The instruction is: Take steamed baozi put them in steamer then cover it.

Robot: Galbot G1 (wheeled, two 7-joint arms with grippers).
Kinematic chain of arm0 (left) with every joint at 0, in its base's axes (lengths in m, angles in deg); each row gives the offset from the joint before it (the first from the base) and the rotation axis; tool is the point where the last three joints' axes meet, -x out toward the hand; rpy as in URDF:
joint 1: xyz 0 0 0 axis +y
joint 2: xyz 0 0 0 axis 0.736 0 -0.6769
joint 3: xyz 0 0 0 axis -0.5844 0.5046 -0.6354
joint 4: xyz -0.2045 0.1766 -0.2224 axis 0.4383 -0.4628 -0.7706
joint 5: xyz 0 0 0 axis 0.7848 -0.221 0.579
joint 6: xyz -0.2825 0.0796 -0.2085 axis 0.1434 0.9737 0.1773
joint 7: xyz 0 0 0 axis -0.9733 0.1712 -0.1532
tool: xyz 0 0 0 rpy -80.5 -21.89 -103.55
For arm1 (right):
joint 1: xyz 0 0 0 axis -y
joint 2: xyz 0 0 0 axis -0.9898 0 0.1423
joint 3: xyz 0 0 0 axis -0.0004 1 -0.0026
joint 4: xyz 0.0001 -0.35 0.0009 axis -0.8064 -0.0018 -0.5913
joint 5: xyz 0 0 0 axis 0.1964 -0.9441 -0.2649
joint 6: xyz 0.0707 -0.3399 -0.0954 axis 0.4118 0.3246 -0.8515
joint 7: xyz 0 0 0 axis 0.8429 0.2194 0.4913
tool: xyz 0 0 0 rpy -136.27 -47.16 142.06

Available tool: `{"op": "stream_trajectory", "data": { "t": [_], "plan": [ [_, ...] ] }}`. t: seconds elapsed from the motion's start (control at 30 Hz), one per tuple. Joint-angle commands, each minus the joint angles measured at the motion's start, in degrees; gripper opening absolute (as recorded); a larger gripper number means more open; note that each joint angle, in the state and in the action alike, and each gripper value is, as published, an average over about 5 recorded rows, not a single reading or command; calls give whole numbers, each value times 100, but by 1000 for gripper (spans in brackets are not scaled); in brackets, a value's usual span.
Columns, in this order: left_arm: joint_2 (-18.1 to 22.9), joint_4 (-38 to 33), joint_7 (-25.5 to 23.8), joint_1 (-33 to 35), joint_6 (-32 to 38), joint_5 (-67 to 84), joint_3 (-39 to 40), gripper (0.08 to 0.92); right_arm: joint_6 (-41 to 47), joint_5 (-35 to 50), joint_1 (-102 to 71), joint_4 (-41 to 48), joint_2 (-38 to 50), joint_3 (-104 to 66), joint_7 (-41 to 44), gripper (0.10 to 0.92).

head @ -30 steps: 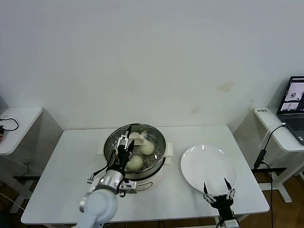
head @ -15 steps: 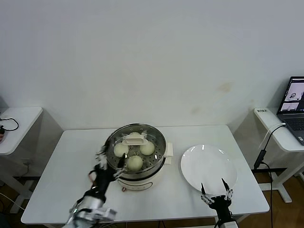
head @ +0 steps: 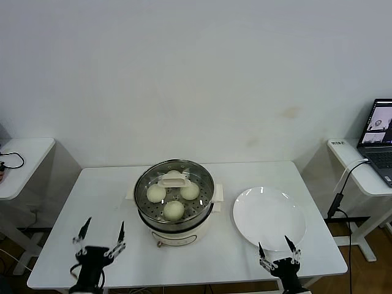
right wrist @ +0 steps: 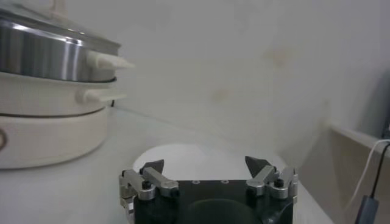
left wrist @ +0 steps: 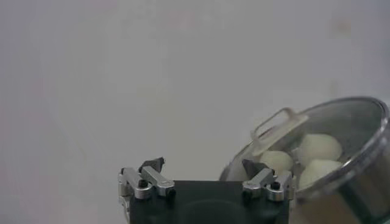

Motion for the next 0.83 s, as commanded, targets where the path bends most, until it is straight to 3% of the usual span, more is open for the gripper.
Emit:
{"op": "stream_trajectory", "data": {
  "t": [0.03, 0.83],
  "plan": [
    [32, 707, 122, 946, 993, 1961, -409, 823, 322, 307, -306, -244, 163, -85, 226, 823],
    [-75, 602, -84, 1017, 1114, 1586, -511, 823, 179, 228, -380, -315, 133, 78, 185, 823]
  ]
}}
